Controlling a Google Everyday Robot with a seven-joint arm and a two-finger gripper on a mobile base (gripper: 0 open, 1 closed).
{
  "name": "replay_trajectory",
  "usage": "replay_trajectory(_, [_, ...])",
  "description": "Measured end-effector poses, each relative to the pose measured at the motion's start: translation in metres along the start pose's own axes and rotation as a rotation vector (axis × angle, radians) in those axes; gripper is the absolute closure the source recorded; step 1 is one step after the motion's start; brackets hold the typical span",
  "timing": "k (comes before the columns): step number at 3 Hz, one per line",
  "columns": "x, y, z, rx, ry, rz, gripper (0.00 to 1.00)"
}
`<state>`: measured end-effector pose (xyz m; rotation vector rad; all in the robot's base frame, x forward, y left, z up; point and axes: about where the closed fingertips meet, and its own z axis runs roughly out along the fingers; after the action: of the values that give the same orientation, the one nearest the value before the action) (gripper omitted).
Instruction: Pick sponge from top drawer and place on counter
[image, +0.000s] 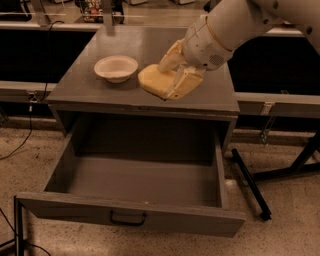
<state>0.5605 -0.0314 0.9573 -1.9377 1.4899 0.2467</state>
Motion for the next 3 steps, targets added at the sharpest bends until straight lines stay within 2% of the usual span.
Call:
replay_trajectory(1, [-0.001,0.000,0.001,0.001,-0.003,-0.002,1.00])
replay_trajectory(2, [0.017,-0.003,0.000,0.042,0.021,0.049,1.00])
replay_trajectory(3, [0.055,-0.009,0.000,0.136,-0.003,0.122,1.00])
